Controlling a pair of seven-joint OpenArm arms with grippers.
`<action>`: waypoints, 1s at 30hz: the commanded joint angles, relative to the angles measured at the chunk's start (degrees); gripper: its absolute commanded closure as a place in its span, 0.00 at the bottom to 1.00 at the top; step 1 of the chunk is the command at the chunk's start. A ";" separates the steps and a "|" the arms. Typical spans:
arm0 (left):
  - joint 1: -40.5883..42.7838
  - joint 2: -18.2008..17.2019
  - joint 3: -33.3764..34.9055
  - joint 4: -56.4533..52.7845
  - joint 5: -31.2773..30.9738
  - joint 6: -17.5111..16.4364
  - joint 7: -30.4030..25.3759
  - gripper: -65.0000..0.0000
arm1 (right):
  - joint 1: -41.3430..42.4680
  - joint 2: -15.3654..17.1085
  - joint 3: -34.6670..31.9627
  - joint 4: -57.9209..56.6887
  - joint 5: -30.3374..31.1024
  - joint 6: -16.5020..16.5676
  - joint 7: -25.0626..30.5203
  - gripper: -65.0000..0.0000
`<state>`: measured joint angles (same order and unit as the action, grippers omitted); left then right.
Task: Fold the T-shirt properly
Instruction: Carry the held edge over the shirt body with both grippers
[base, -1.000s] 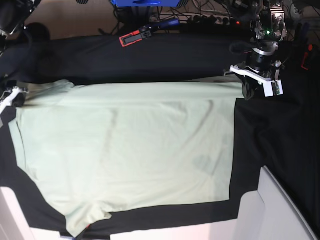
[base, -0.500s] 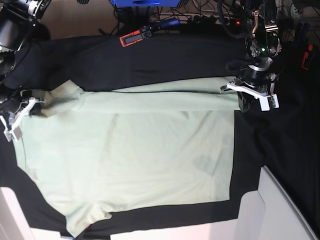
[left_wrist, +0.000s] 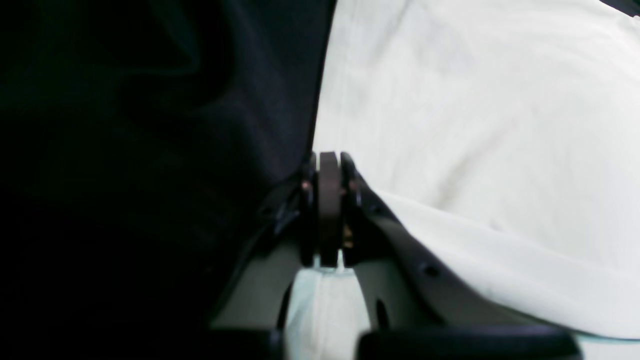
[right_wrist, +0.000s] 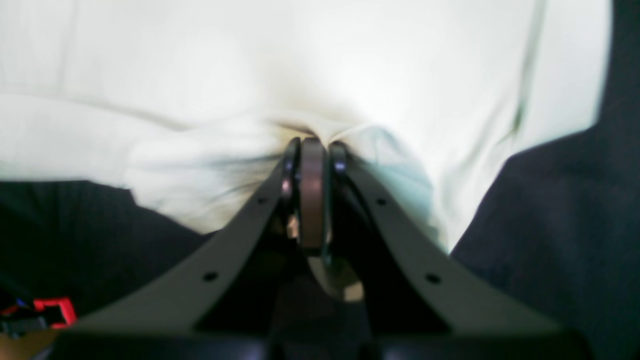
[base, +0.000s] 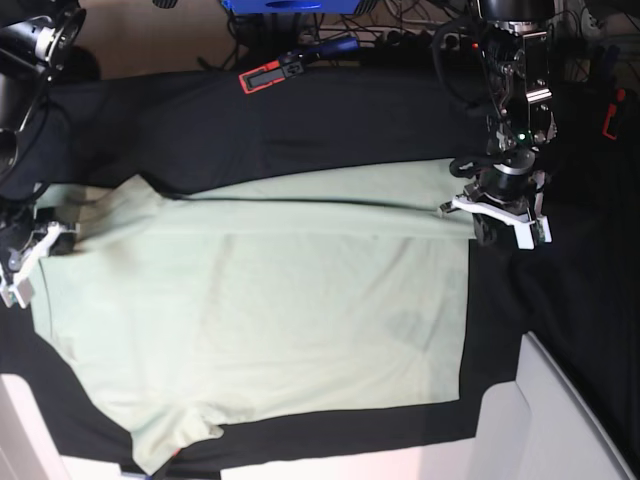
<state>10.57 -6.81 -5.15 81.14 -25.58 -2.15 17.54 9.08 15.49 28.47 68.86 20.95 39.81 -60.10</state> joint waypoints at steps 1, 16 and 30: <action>-1.03 -0.36 -0.17 0.13 -0.04 -0.09 -1.50 1.00 | 1.78 0.91 0.06 -0.16 0.90 0.19 0.97 1.00; -10.08 0.70 0.88 -8.57 0.13 -0.18 -1.67 1.00 | 6.17 1.88 0.06 -7.28 -3.94 0.19 4.49 1.00; -17.47 0.87 5.72 -15.43 10.24 -0.35 -2.02 1.00 | 6.08 1.88 -0.03 -7.28 -3.94 0.19 4.40 1.00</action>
<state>-5.65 -5.58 0.75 64.79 -15.33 -2.39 16.97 13.93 16.16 28.47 60.77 16.27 39.83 -56.60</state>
